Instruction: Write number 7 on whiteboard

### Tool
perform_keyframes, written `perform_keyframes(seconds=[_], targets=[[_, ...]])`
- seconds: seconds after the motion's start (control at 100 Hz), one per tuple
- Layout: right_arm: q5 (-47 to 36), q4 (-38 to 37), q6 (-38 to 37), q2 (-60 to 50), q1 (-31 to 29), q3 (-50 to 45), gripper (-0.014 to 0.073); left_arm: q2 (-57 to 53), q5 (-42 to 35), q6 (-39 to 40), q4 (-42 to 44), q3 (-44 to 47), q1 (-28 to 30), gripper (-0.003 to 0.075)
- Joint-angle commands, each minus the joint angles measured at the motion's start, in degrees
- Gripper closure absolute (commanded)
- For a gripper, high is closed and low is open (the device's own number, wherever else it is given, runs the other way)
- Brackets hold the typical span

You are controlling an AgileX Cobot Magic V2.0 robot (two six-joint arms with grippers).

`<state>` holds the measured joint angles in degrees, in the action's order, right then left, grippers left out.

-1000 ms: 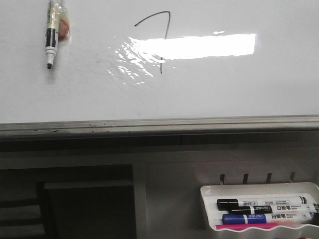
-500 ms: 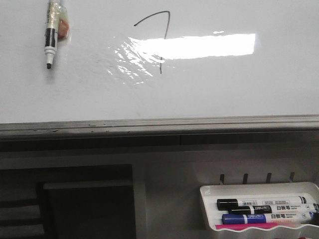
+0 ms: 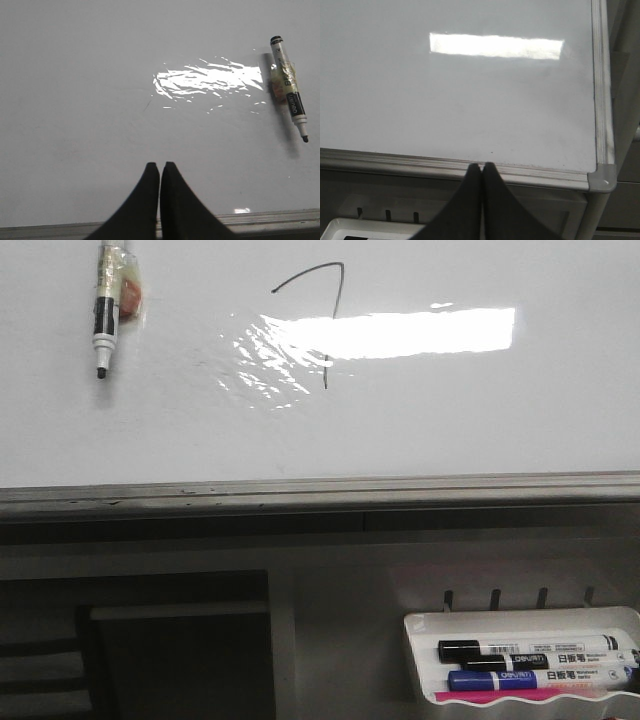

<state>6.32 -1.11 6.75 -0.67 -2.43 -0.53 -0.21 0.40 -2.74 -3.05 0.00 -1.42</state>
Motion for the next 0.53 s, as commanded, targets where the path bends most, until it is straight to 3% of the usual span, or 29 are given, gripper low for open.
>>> perform_keyframes(seconds=[0.0,0.52], targets=[[-4.0,-1.0,-0.3,-1.0,-0.4,-1.8,0.0647,-1.8,-4.2,0.6,-0.5,2.0,0.0,0.0741],[-4.9,-1.0,-0.3,-1.0,-0.4,-1.8,0.0647,-1.8,-4.2,0.6,-0.5,2.0,0.0,0.0741]])
